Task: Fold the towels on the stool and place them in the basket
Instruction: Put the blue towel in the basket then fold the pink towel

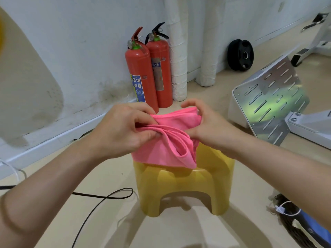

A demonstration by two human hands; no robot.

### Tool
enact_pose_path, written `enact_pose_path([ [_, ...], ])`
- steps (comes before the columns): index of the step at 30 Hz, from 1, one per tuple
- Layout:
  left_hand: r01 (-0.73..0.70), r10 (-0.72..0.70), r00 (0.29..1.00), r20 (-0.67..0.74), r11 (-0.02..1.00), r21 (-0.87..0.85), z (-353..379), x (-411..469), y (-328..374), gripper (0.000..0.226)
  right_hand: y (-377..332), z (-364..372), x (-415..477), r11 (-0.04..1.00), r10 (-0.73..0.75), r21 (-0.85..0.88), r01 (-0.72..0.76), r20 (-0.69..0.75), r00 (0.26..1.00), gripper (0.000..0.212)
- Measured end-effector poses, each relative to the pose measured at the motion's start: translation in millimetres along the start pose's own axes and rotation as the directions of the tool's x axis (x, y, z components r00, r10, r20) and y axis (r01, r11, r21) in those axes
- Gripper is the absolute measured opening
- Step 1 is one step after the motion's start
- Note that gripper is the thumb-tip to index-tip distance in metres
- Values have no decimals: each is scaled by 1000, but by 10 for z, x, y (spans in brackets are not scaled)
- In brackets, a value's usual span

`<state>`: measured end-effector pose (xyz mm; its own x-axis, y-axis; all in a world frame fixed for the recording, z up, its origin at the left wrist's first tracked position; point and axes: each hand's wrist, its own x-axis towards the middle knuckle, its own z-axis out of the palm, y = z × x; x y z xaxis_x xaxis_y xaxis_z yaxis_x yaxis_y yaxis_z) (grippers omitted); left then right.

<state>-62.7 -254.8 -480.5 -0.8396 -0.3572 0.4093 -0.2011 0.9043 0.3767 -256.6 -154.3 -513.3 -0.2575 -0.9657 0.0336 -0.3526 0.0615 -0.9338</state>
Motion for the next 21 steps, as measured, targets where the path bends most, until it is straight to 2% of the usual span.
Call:
enact_pose_path([
  [1,1,-2,1000,-13,1000,-12,-24,7,19,19,67,25,14,996,50,75,-51,7,999,68],
  [3,-8,7,999,-31,1000,-17,-60,16,62,22,190,83,57,989,96,116,-95,-2,995,74],
  [6,-47,48,998,-30,999,21,-81,28,138,22,245,202,24,981,192,8,-192,-86,978,85],
  [8,-73,75,997,-16,995,66,-87,37,180,21,282,268,-17,969,228,-74,-235,-90,969,87],
  [9,-84,85,996,-5,993,87,-86,38,191,20,310,280,-30,971,222,-78,-228,-71,972,77],
  [11,-88,87,996,13,992,90,-90,29,193,20,342,243,-39,972,235,-9,-236,-59,970,30],
  [12,-77,76,997,14,994,71,-96,21,187,20,340,198,-35,966,260,14,-259,-75,963,13],
  [13,-61,61,998,6,997,44,-106,13,177,21,341,143,-34,954,301,38,-299,-87,950,9],
  [15,-28,28,999,-27,999,-16,-121,6,149,22,354,33,-48,910,404,110,-399,-25,915,17],
  [17,9,-14,998,-55,997,-76,-117,11,127,23,344,-34,-77,880,453,110,-462,91,887,26],
  [19,50,-57,997,-51,990,-130,-94,19,114,25,324,-64,-69,890,417,120,-439,173,893,33],
  [21,88,-93,996,-18,979,-183,-58,24,112,26,312,-112,-61,895,315,237,-377,259,913,43],
])
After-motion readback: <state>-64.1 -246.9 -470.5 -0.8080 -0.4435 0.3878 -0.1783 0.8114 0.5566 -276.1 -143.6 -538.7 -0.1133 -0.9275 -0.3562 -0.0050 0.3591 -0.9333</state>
